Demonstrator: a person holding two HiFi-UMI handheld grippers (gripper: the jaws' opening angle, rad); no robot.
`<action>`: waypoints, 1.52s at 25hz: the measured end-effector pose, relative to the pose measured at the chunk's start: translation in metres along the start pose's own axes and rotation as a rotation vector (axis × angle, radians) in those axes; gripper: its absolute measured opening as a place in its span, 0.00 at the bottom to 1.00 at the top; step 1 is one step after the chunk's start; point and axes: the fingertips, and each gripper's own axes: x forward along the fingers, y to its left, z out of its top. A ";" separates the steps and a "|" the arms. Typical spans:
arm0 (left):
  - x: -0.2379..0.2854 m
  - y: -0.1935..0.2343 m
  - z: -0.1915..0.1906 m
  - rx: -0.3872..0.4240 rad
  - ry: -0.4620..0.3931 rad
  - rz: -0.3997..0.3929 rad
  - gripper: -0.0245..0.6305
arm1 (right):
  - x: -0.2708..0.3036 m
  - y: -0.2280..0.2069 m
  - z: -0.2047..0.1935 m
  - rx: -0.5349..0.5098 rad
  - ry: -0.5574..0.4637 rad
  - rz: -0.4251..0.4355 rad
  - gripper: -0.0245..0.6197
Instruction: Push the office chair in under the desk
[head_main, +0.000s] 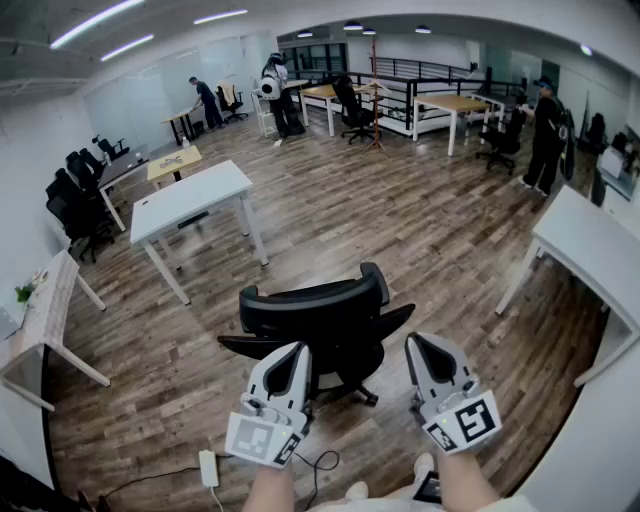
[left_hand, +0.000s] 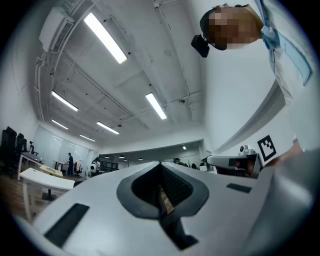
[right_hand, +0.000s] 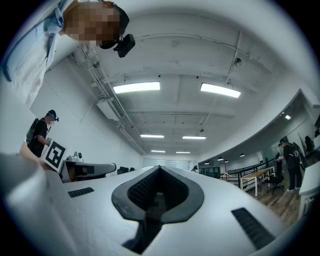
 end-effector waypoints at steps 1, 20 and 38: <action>0.000 -0.001 0.001 0.004 -0.007 -0.008 0.04 | 0.001 0.000 0.002 -0.001 -0.007 0.003 0.09; -0.018 0.037 0.009 0.028 -0.043 0.088 0.04 | 0.012 -0.005 0.001 0.042 -0.035 0.027 0.09; -0.017 0.115 -0.043 0.043 0.081 0.275 0.41 | 0.073 -0.043 -0.066 0.069 0.027 0.104 0.38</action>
